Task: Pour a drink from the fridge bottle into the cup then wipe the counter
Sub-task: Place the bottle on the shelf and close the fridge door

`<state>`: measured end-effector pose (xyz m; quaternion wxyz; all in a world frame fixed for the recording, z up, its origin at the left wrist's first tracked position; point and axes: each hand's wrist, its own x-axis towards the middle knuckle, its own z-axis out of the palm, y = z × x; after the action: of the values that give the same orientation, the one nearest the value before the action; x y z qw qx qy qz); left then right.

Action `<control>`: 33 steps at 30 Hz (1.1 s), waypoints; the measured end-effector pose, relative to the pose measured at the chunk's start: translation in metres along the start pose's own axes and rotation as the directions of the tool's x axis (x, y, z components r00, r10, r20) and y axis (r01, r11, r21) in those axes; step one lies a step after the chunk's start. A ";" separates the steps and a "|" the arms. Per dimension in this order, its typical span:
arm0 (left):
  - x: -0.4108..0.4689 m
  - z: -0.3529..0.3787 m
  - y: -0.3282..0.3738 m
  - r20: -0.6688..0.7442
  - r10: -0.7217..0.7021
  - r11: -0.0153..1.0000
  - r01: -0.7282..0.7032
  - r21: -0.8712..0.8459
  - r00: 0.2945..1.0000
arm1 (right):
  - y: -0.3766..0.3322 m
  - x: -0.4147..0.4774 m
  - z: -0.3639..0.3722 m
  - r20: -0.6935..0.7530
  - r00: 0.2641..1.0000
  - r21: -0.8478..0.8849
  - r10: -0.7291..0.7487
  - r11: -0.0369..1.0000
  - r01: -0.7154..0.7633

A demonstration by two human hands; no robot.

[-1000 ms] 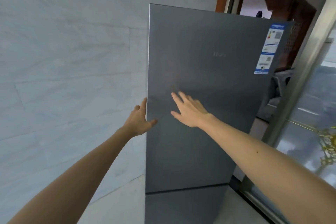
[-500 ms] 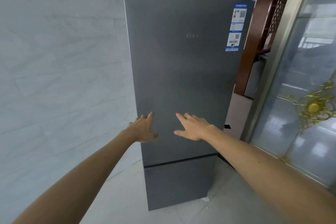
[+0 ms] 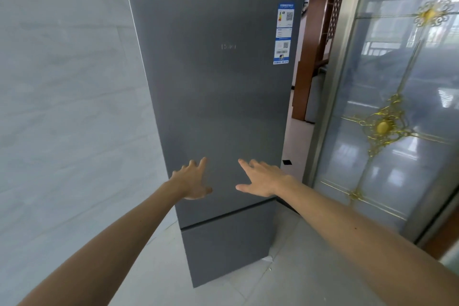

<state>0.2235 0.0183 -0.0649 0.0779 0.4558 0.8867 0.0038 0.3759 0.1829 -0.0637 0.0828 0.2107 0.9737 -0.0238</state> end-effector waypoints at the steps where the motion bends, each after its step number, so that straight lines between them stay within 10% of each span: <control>1: 0.003 0.001 0.001 0.001 0.015 1.000 -0.015 -0.002 1.000 | 0.002 -0.002 0.001 -0.003 1.000 0.004 0.006 1.000 -0.006; 22: 0.075 0.020 -0.016 0.087 0.392 0.918 -0.395 0.027 0.916 | -0.022 -0.008 0.028 0.009 0.917 0.160 0.399 0.905 -0.395; 33: 0.057 0.028 0.089 0.092 0.676 0.732 -0.681 0.027 0.731 | 0.004 -0.107 0.042 0.064 0.759 0.148 0.648 0.746 -0.650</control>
<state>0.2669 0.1147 -0.0931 0.0913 0.7497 0.6553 -0.0115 0.4798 0.1396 -0.0870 0.0729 0.5416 0.8343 -0.0729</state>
